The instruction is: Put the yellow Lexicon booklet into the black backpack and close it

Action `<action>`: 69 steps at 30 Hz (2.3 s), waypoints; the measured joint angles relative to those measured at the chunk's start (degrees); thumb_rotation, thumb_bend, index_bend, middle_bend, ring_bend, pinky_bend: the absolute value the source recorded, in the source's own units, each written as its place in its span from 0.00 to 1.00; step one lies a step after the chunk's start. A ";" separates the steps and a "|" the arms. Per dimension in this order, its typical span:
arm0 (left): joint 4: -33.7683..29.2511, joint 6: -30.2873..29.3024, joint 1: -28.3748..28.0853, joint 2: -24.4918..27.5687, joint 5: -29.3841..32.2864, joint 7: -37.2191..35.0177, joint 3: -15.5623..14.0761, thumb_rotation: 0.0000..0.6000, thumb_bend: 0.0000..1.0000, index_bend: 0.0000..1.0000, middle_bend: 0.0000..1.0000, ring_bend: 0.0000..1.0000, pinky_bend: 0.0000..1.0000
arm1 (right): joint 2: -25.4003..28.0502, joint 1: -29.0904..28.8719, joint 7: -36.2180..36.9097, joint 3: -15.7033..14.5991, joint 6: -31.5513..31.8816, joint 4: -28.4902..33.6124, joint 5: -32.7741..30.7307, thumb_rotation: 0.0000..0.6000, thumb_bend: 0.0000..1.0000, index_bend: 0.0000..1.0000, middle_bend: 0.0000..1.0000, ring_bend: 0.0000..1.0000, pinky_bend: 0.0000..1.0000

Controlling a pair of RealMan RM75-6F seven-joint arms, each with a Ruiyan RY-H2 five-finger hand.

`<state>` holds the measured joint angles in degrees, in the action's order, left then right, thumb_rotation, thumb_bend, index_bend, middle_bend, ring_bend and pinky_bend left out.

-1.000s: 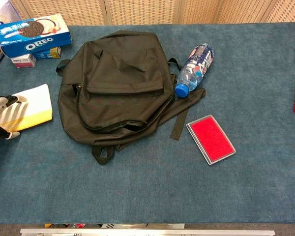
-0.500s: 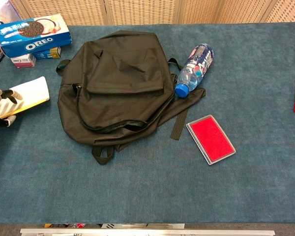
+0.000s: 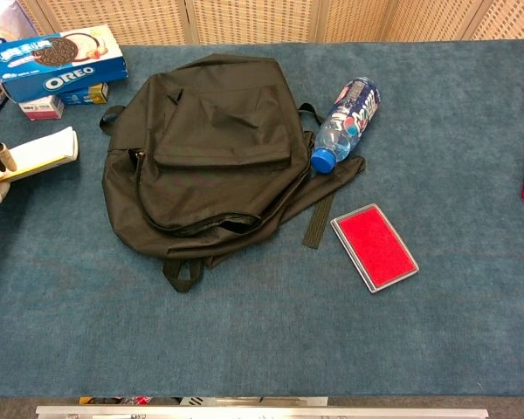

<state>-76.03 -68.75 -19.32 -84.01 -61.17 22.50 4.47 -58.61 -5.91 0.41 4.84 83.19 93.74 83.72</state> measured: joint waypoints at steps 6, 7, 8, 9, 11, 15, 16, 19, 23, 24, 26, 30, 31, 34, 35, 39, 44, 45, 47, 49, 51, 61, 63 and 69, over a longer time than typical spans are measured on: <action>2.26 -2.36 0.58 -1.75 -1.07 2.42 0.36 1.00 0.43 0.46 0.45 0.36 0.35 | -0.03 0.11 -0.07 0.03 -0.15 0.18 -0.32 1.00 0.25 0.30 0.43 0.30 0.40; 2.40 -2.60 0.66 -1.85 -1.11 2.76 0.41 1.00 0.43 0.46 0.46 0.36 0.35 | -0.04 0.11 -0.06 0.02 -0.17 0.20 -0.32 1.00 0.25 0.30 0.43 0.30 0.40; 2.62 -2.90 0.79 -1.98 -1.16 3.17 0.45 1.00 0.41 0.47 0.46 0.36 0.35 | -0.05 0.13 -0.05 0.01 -0.21 0.20 -0.36 1.00 0.25 0.30 0.43 0.30 0.40; 2.78 -3.06 0.89 -2.05 -1.21 3.40 0.48 1.00 0.40 0.47 0.46 0.36 0.35 | -0.07 0.16 -0.04 -0.01 -0.24 0.20 -0.41 1.00 0.25 0.30 0.43 0.30 0.40; 3.04 -3.31 1.07 -2.13 -1.34 3.65 0.50 1.00 0.37 0.48 0.47 0.37 0.35 | -0.08 0.17 -0.04 0.02 -0.29 0.19 -0.53 1.00 0.25 0.30 0.44 0.30 0.40; 3.91 -4.15 1.48 -2.58 -2.02 2.80 0.73 1.00 0.36 0.52 0.49 0.40 0.39 | -0.10 0.19 -0.08 0.07 -0.36 0.31 -0.63 1.00 0.26 0.30 0.44 0.30 0.40; 4.22 -4.43 1.61 -2.76 -2.28 2.24 0.80 1.00 0.36 0.53 0.50 0.41 0.40 | -0.11 0.18 -0.09 0.07 -0.39 0.36 -0.63 1.00 0.26 0.30 0.44 0.30 0.40; 5.65 -5.27 2.08 -3.46 -3.46 0.25 0.96 1.00 0.36 0.55 0.51 0.41 0.41 | -0.21 0.14 -0.15 0.11 -0.48 0.41 -0.69 1.00 0.26 0.30 0.44 0.30 0.40; 7.53 -5.87 2.52 -4.57 -4.63 -1.72 1.25 1.00 0.36 0.58 0.52 0.42 0.41 | -0.22 0.11 -0.20 0.14 -0.54 0.58 -0.70 1.00 0.26 0.30 0.44 0.30 0.40; 7.90 -5.95 2.56 -4.80 -4.81 -2.05 1.33 1.00 0.36 0.59 0.52 0.42 0.41 | -0.21 0.13 -0.20 0.14 -0.52 0.66 -0.69 1.00 0.26 0.30 0.44 0.30 0.40; 8.81 -6.07 2.63 -5.32 -5.29 -2.80 1.51 1.00 0.36 0.61 0.53 0.44 0.42 | -0.14 0.21 -0.19 0.14 -0.40 0.82 -0.69 1.00 0.26 0.30 0.44 0.30 0.40; 10.25 -6.79 2.73 -6.20 -6.53 -4.52 1.85 1.00 0.36 0.66 0.58 0.47 0.46 | 0.04 0.45 -0.16 0.16 -0.11 1.02 -0.78 1.00 0.26 0.30 0.44 0.30 0.40; 10.54 -7.07 2.75 -6.38 -6.93 -5.03 1.92 1.00 0.36 0.67 0.59 0.48 0.47 | 0.05 0.50 -0.18 0.17 -0.03 1.05 -0.80 1.00 0.26 0.30 0.44 0.30 0.40; 11.88 -8.20 2.86 -6.94 -8.71 -7.28 2.08 1.00 0.36 0.70 0.62 0.50 0.52 | 0.07 0.64 -0.16 0.18 0.24 1.13 -0.71 1.00 0.26 0.30 0.44 0.30 0.40; 12.31 -8.47 2.89 -7.05 -9.25 -7.83 2.09 1.00 0.36 0.71 0.63 0.50 0.52 | 0.05 0.67 -0.16 0.19 0.35 1.14 -0.61 1.00 0.26 0.30 0.44 0.30 0.40; 13.73 -9.43 2.94 -7.15 -11.47 -10.24 2.00 1.00 0.36 0.73 0.65 0.51 0.54 | -0.02 0.77 -0.19 0.19 0.83 1.19 -0.16 1.00 0.26 0.30 0.44 0.30 0.40; 14.95 -10.33 2.70 -6.13 -15.15 -12.89 1.25 1.00 0.36 0.74 0.67 0.52 0.56 | -0.36 1.09 -0.53 0.43 2.13 1.18 0.20 1.00 0.26 0.30 0.44 0.30 0.40; 15.10 -10.53 2.61 -5.84 -15.94 -13.29 1.03 1.00 0.36 0.74 0.67 0.53 0.57 | -0.47 1.15 -0.63 0.51 2.42 1.18 0.28 1.00 0.26 0.30 0.44 0.30 0.40; 15.41 -11.09 2.41 -5.09 -17.87 -14.29 0.50 1.00 0.36 0.75 0.68 0.53 0.57 | -0.71 1.26 -0.99 0.63 2.88 1.25 0.46 1.00 0.26 0.30 0.44 0.30 0.40; 15.54 -11.90 2.27 -4.48 -19.32 -15.10 0.21 1.00 0.36 0.75 0.68 0.53 0.57 | -0.82 1.31 -1.34 0.69 3.09 1.42 0.55 1.00 0.26 0.30 0.44 0.30 0.40; 15.45 -13.04 2.17 -3.90 -20.37 -15.72 0.11 1.00 0.36 0.76 0.68 0.53 0.57 | -0.94 1.36 -1.78 0.80 3.33 1.68 0.57 1.00 0.26 0.30 0.44 0.30 0.40; 13.79 -17.04 1.54 -0.05 -26.65 -19.90 -0.78 1.00 0.36 0.76 0.68 0.53 0.57 | -0.16 0.28 -2.45 0.91 1.29 4.60 0.84 1.00 0.26 0.30 0.44 0.30 0.41; 12.89 -17.99 1.49 1.08 -28.31 -20.71 -1.27 1.00 0.36 0.76 0.68 0.53 0.57 | 0.54 -0.44 -1.93 0.77 -0.45 5.94 0.96 1.00 0.25 0.30 0.44 0.30 0.41; 9.61 -20.61 1.56 4.20 -32.73 -22.51 -2.94 1.00 0.36 0.76 0.67 0.53 0.57 | 3.23 -3.83 0.78 0.35 -7.69 10.57 1.39 1.00 0.24 0.30 0.44 0.30 0.41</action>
<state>-66.43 -89.36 -17.76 -79.81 -93.90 -0.01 1.53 -55.38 -9.74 1.19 5.19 75.49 104.31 85.11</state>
